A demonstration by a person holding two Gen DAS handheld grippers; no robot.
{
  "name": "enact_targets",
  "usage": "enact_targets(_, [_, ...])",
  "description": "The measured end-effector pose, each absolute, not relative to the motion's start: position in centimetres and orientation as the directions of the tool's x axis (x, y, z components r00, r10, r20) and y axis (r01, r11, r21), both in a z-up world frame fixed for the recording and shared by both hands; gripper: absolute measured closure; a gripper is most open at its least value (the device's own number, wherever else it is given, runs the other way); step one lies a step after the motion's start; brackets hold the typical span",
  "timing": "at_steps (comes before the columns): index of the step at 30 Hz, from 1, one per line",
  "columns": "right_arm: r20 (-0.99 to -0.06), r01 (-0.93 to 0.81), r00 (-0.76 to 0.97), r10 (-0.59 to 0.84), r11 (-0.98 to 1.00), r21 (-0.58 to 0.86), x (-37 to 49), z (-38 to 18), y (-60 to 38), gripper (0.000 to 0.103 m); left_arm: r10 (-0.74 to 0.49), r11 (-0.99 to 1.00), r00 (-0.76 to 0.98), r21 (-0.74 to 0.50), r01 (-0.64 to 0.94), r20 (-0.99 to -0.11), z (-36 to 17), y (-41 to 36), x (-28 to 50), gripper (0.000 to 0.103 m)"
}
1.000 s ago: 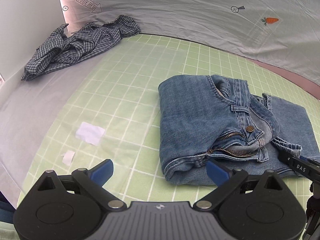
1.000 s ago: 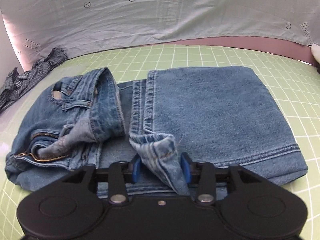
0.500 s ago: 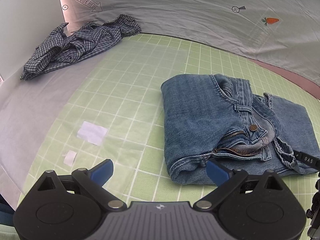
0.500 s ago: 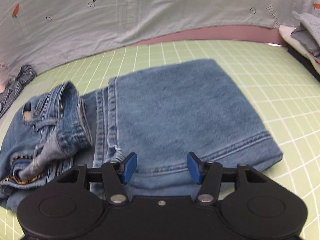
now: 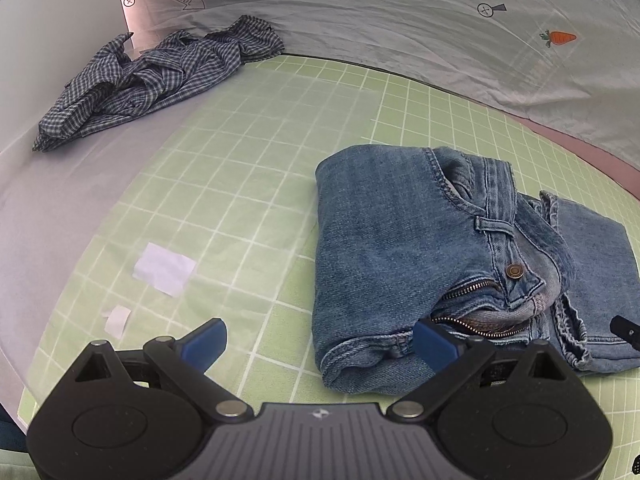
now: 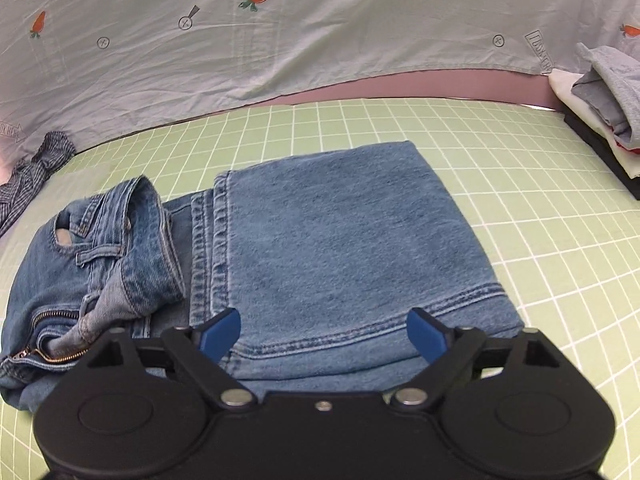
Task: Fold clothes
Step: 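Release the hems with the right tool and smooth the folded jeans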
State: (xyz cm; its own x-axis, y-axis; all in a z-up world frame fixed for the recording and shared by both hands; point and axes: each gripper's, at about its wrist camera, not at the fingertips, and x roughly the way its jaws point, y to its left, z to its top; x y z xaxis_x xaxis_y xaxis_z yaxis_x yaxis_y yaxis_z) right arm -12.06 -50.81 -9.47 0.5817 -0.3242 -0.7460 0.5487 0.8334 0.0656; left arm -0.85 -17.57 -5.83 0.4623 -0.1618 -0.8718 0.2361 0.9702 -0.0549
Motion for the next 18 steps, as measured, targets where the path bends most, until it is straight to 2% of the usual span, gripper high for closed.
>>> enact_targets(1, [-0.744, 0.552, 0.579, -0.333, 0.832, 0.058, -11.9, -9.5, -51.3, 0.001, -0.160, 0.971, 0.458, -0.057, 0.231, -0.874, -6.0, -17.7, -0.7, 0.004])
enact_targets(10, [-0.768, 0.602, 0.526, -0.365, 0.798, 0.033, -11.7, -10.3, -56.0, 0.000, -0.116, 0.987, 0.449, -0.050, 0.156, -0.886, -7.5, -19.0, 1.9, 0.004])
enact_targets(18, [-0.787, 0.626, 0.517, -0.335, 0.776, 0.080, -10.9, -11.4, -60.0, 0.000, -0.058, 0.998, 0.436, -0.037, 0.056, -0.898, -9.6, -19.3, 5.4, 0.004])
